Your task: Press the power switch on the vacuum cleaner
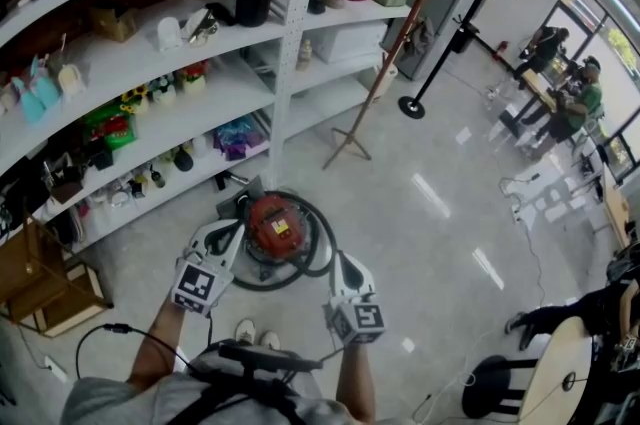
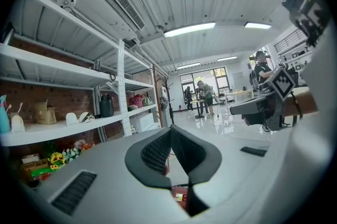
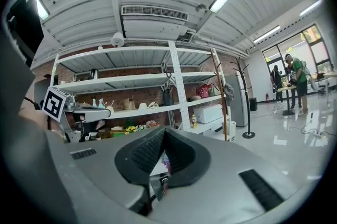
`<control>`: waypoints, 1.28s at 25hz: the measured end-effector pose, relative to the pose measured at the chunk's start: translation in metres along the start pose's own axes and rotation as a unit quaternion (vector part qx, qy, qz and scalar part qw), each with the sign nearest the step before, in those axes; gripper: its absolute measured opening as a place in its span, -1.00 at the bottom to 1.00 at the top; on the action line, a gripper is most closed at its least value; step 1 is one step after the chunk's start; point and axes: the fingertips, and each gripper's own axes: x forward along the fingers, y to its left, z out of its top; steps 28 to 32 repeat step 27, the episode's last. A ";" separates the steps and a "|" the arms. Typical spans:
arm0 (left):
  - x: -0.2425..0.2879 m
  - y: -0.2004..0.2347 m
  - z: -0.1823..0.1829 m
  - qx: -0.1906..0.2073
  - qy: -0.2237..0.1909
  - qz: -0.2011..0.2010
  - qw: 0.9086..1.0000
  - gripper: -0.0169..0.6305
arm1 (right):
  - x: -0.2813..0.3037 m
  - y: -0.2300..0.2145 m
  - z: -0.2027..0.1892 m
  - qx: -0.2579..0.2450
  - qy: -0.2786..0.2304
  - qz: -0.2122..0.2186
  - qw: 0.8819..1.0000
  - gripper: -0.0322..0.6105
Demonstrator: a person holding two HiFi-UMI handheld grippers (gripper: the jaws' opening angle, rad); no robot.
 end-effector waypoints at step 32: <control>-0.015 0.009 -0.003 -0.009 -0.006 0.006 1.000 -0.93 | -0.001 0.017 -0.005 -0.008 0.001 0.004 1.000 -0.87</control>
